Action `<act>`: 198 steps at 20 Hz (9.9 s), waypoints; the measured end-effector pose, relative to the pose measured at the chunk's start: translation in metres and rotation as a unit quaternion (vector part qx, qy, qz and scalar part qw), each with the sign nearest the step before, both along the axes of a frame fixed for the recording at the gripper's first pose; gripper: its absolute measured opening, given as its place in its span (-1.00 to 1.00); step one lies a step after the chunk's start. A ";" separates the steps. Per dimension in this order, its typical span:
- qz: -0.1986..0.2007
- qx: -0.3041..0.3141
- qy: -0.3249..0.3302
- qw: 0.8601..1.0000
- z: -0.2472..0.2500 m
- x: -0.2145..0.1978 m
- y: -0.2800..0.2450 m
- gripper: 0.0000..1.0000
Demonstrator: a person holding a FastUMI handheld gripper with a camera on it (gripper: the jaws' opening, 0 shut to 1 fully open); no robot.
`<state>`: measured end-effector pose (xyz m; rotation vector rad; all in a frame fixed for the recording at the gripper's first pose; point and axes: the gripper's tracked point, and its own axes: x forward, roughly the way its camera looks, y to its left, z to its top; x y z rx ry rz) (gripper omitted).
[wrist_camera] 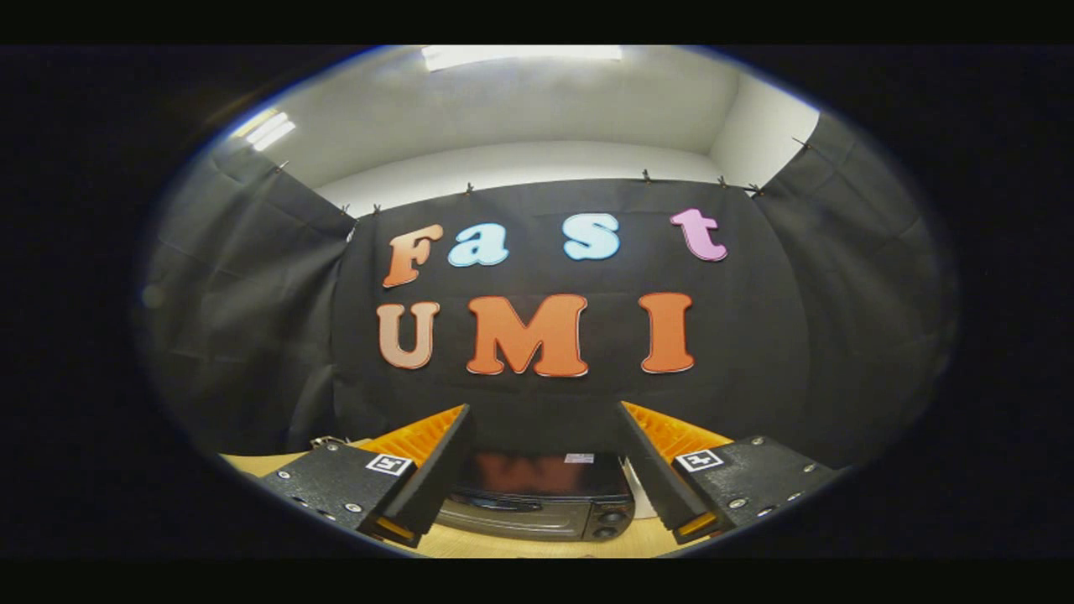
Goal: Open the toaster oven, put the food inside, and close the toaster oven door.
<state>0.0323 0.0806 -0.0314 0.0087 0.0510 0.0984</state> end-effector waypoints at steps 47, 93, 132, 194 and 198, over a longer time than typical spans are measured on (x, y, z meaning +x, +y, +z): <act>0.112 0.049 0.405 0.906 -0.313 -0.144 0.079 0.39; 0.069 0.133 0.470 0.870 -0.274 -0.278 0.067 -0.06; -0.001 0.333 0.382 0.862 -0.325 0.027 0.097 -0.08; 0.064 0.074 0.472 0.876 -0.335 -0.173 0.063 0.95; 0.066 0.075 0.450 0.887 -0.321 -0.166 0.063 0.95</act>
